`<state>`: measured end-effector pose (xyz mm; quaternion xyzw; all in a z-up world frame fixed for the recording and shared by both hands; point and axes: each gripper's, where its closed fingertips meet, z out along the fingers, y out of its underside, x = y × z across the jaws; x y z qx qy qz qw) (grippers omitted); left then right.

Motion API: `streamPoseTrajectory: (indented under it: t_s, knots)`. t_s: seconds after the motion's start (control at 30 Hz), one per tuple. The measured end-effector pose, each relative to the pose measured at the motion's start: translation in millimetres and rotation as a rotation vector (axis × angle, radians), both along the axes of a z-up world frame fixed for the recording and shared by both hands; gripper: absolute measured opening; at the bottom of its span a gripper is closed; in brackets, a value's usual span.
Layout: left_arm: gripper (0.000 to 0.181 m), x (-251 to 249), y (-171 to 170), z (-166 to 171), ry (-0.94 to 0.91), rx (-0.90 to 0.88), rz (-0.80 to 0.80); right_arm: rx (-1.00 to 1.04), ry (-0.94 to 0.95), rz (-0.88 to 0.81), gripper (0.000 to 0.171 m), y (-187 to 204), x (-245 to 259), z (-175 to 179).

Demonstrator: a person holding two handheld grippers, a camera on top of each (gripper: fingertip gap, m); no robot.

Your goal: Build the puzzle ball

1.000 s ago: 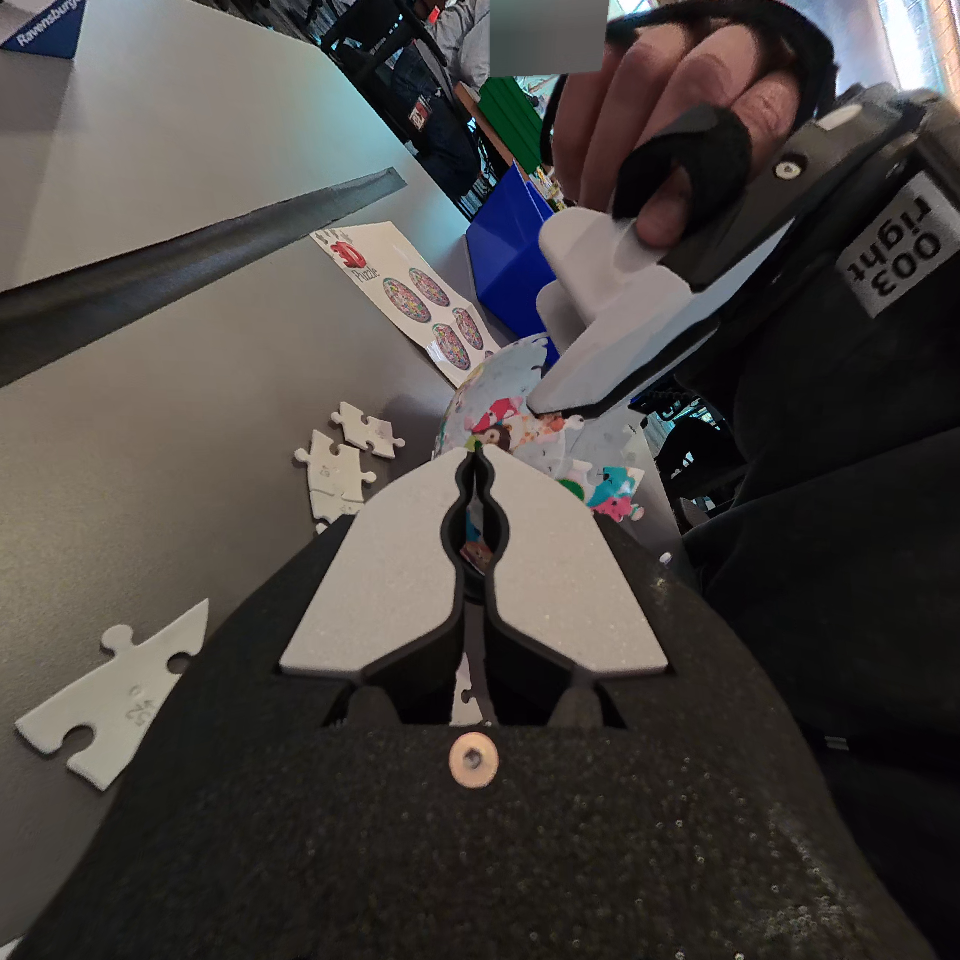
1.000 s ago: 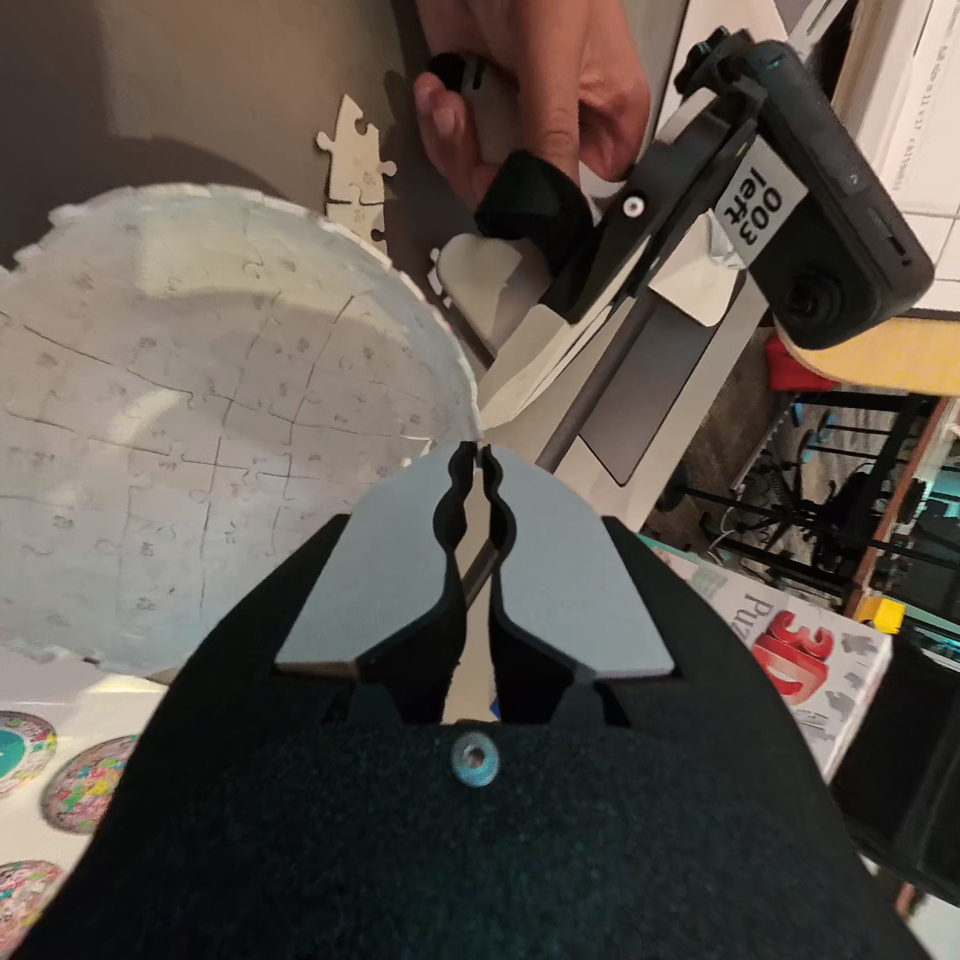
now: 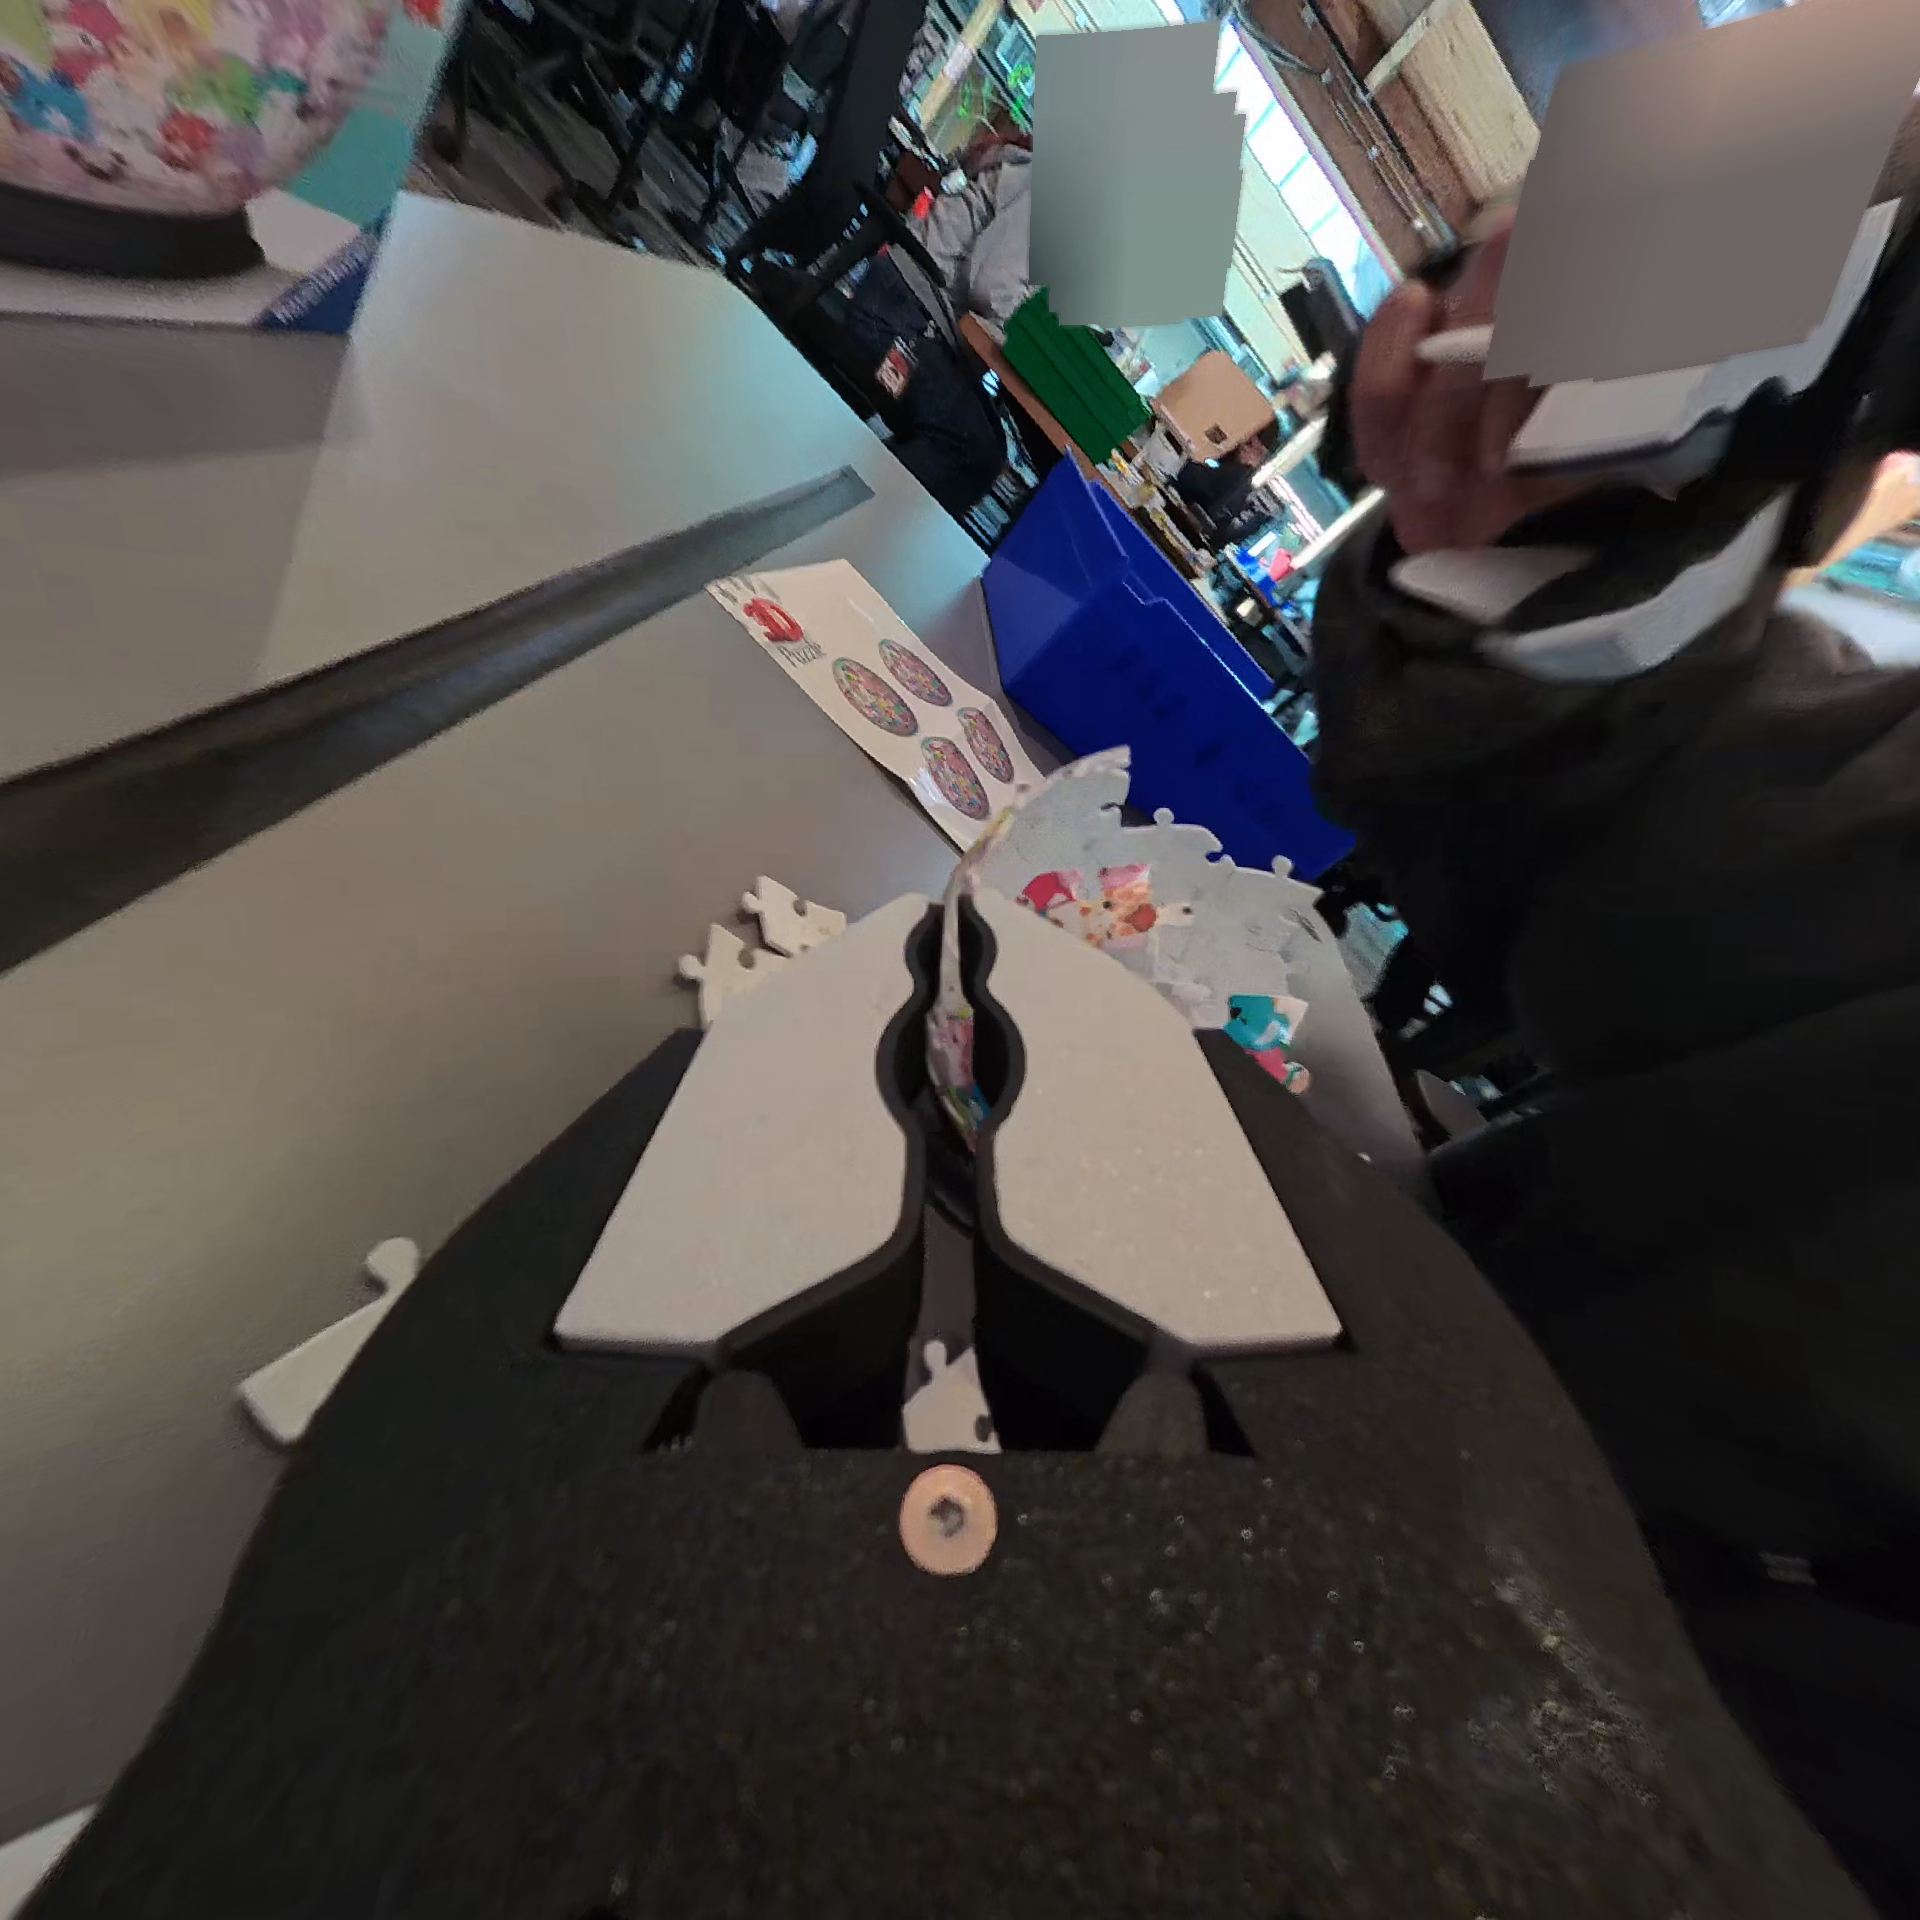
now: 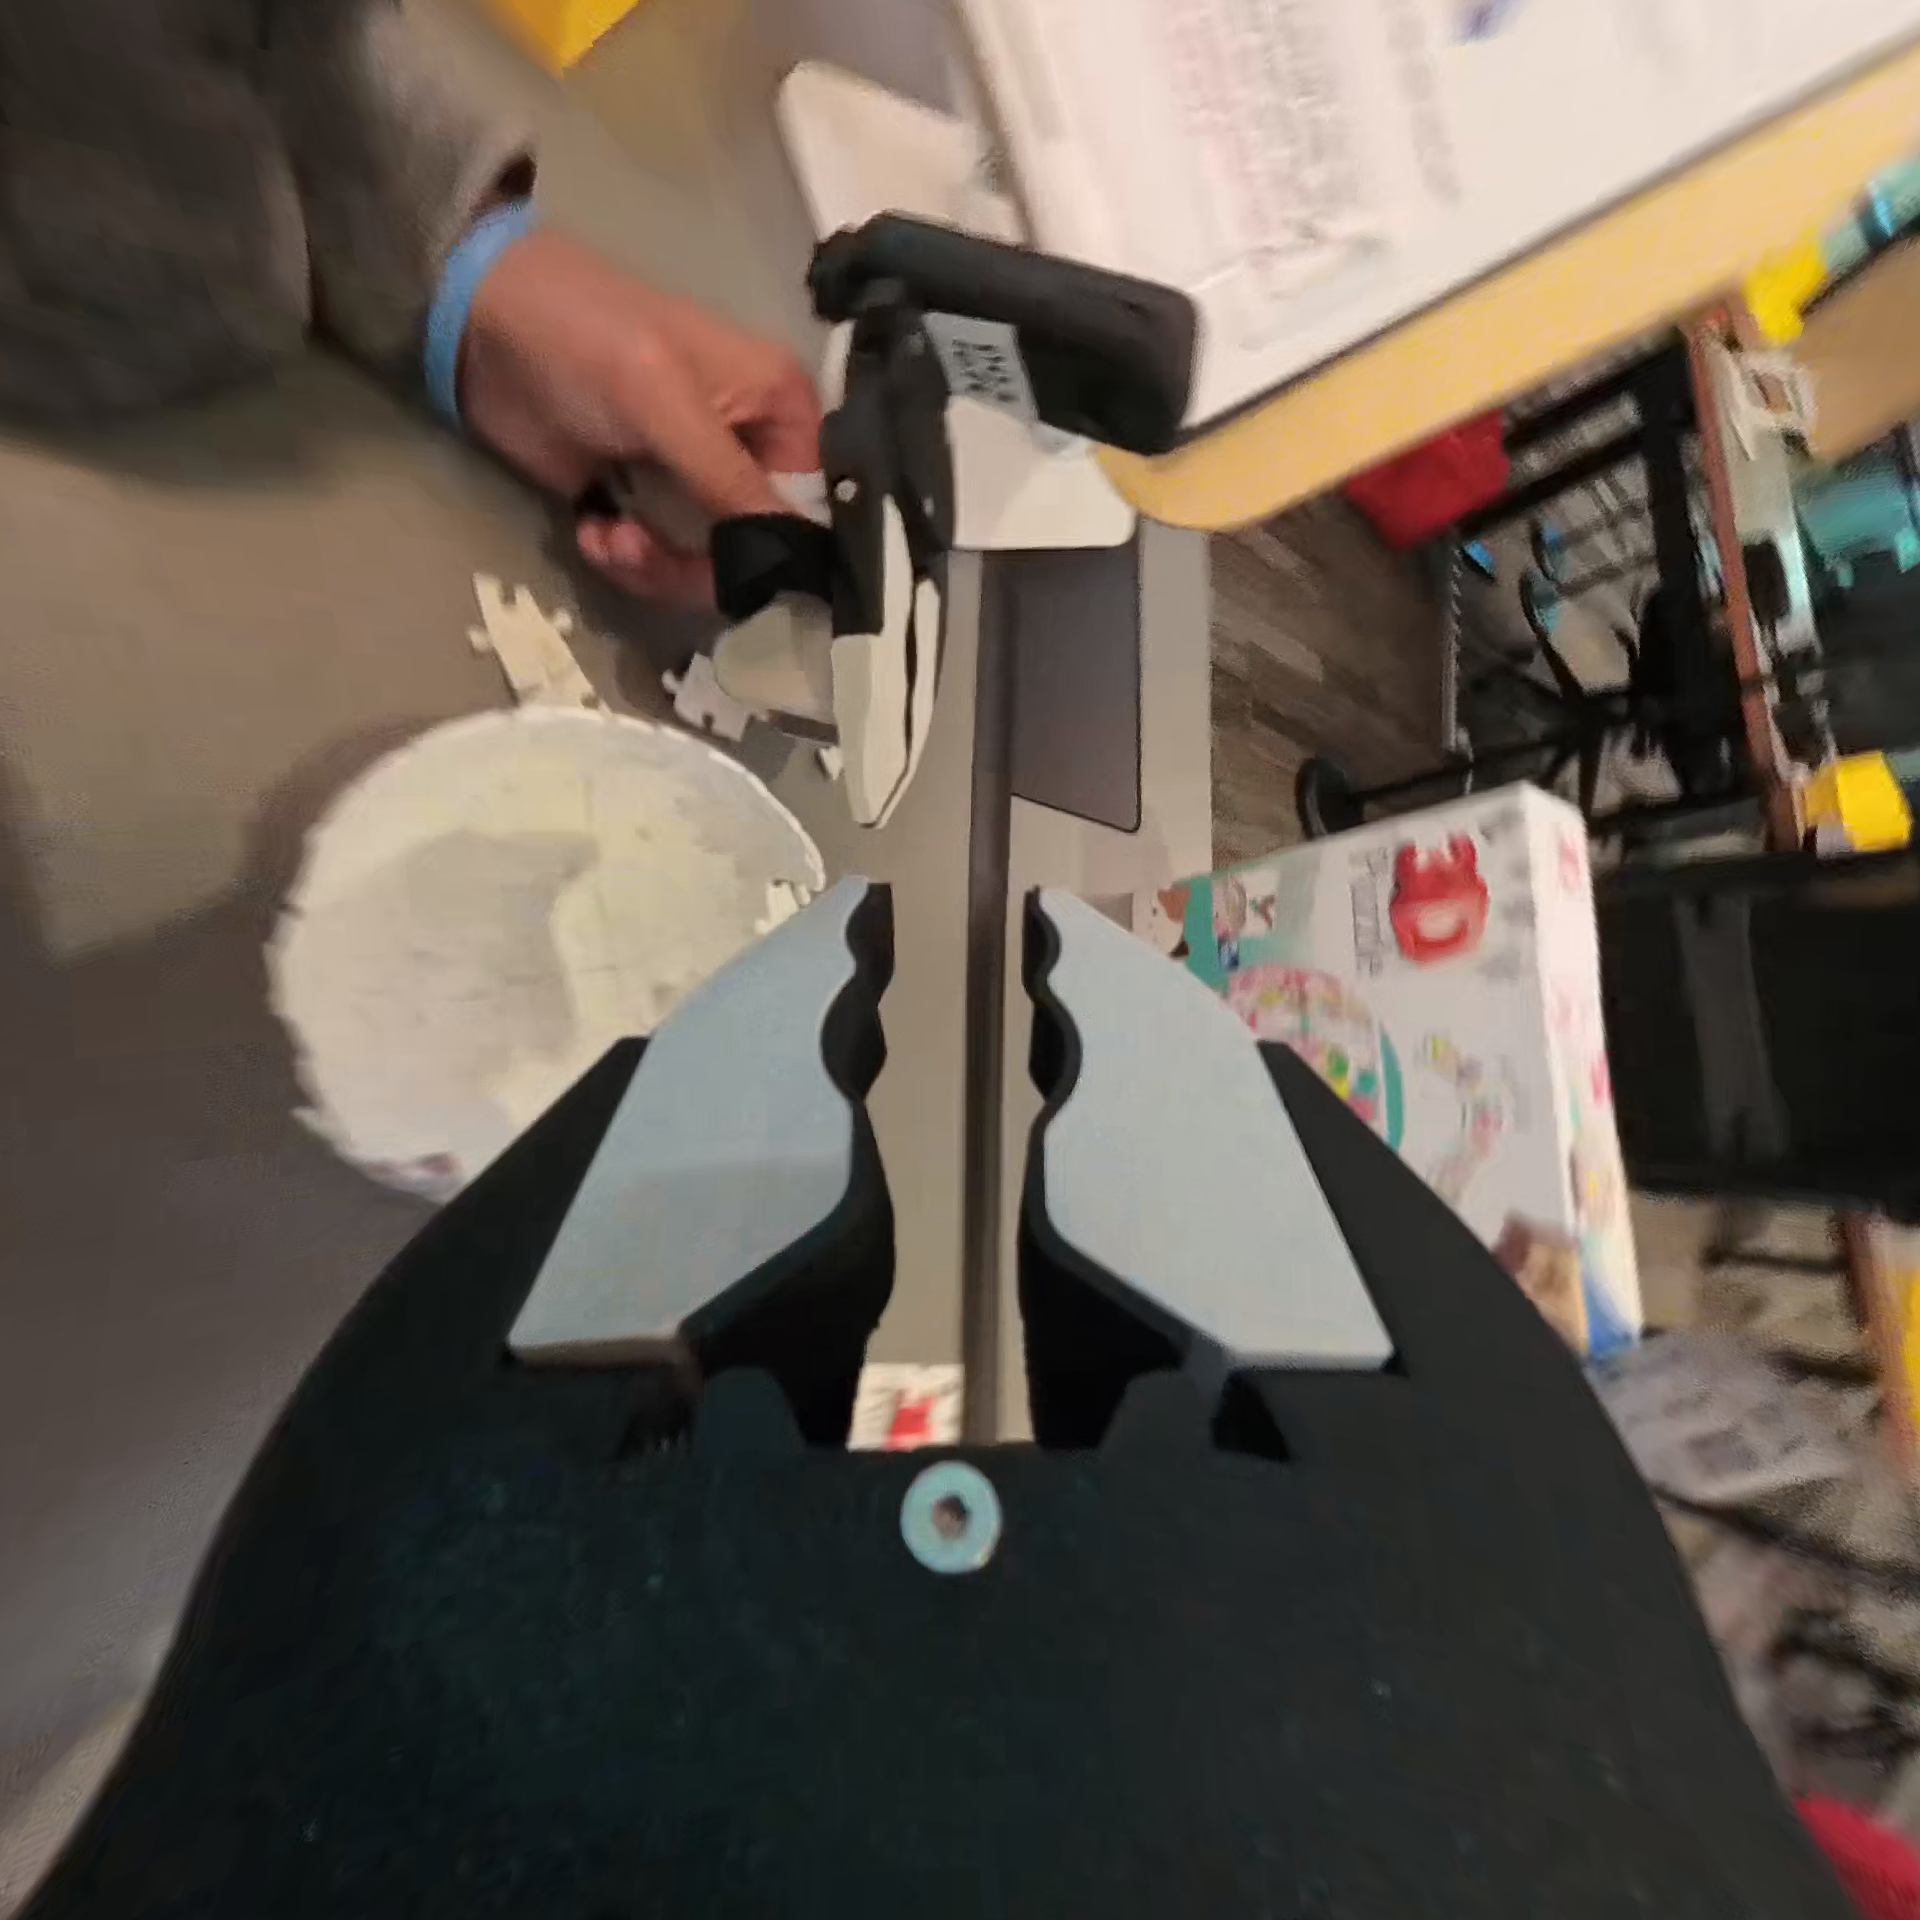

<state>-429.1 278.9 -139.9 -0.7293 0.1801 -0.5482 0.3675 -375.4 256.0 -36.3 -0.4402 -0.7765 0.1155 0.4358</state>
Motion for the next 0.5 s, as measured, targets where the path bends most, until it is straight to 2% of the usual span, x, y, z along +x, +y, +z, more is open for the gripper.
streamPoseTrajectory:
  t_s: [0.07,0.13,0.2,0.33,0.5]
  knots:
    - [0.005,-9,8,4,0.026,0.06,0.07,-0.086,0.127,-0.137,0.023,-13,30,19]
    - [0.007,-19,15,6,0.06,0.111,0.137,-0.153,0.244,-0.255,0.023,-35,63,19]
    - [0.011,-24,19,8,0.079,0.14,0.172,-0.205,0.316,-0.327,0.023,-64,92,-5]
    - [0.022,-25,18,13,0.107,0.164,0.175,-0.291,0.322,-0.418,0.023,-114,132,-75]
    - [0.024,-23,5,4,0.28,0.123,0.189,-0.344,0.398,-0.45,0.022,-149,154,-103]
